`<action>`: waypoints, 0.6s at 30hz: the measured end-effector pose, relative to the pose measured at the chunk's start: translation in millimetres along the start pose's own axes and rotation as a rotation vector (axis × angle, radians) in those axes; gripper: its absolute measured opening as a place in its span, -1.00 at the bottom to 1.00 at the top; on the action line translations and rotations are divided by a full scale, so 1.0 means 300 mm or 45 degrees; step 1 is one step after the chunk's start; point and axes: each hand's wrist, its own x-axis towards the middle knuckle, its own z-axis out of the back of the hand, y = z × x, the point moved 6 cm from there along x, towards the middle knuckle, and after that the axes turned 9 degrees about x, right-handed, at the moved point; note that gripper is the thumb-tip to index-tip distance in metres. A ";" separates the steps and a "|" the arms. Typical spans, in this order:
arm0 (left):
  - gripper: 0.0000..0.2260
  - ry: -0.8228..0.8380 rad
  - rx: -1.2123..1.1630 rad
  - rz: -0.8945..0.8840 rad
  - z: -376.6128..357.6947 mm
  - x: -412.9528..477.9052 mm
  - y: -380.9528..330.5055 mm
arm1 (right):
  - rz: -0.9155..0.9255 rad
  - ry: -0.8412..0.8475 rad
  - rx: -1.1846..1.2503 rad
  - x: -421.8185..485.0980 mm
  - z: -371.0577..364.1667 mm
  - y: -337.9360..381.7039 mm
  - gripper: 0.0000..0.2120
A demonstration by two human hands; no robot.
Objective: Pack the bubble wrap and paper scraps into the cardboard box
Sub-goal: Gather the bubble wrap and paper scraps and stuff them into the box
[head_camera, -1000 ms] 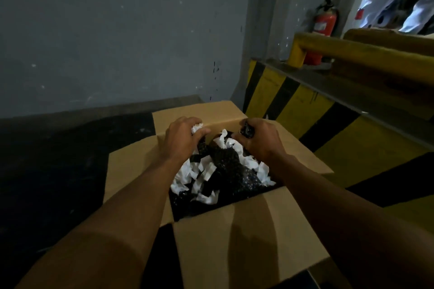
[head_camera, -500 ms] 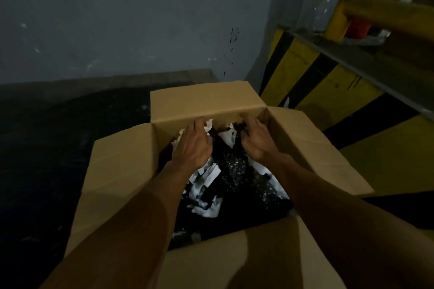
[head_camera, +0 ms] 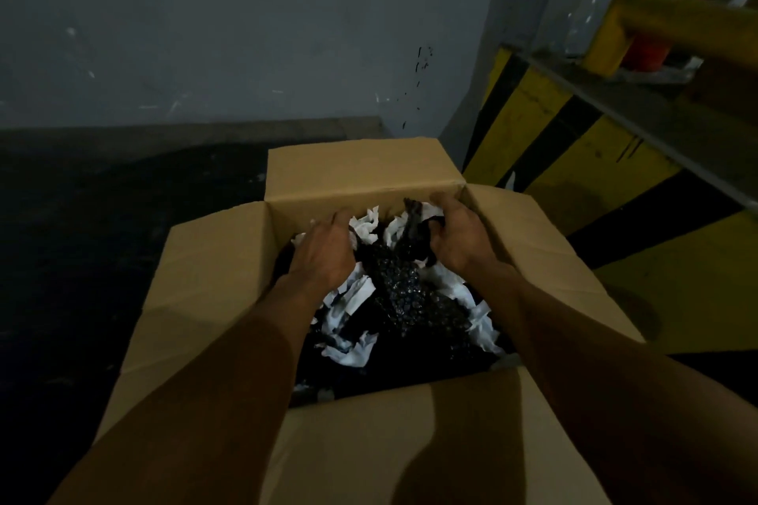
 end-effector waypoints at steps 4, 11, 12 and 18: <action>-0.66 -0.119 0.146 -0.063 0.042 -0.030 -0.027 | 0.097 -0.065 -0.061 -0.001 0.048 0.020 -0.76; -0.55 -0.234 0.160 0.077 0.165 -0.112 -0.091 | 0.243 -0.212 -0.105 -0.031 0.170 0.074 -0.83; -0.51 -0.227 0.101 0.082 0.175 -0.127 -0.109 | 0.246 -0.222 -0.112 -0.033 0.182 0.074 -0.83; -0.20 0.082 0.280 -0.202 0.024 -0.178 -0.278 | 0.316 -0.177 -0.047 -0.073 0.157 0.035 -0.69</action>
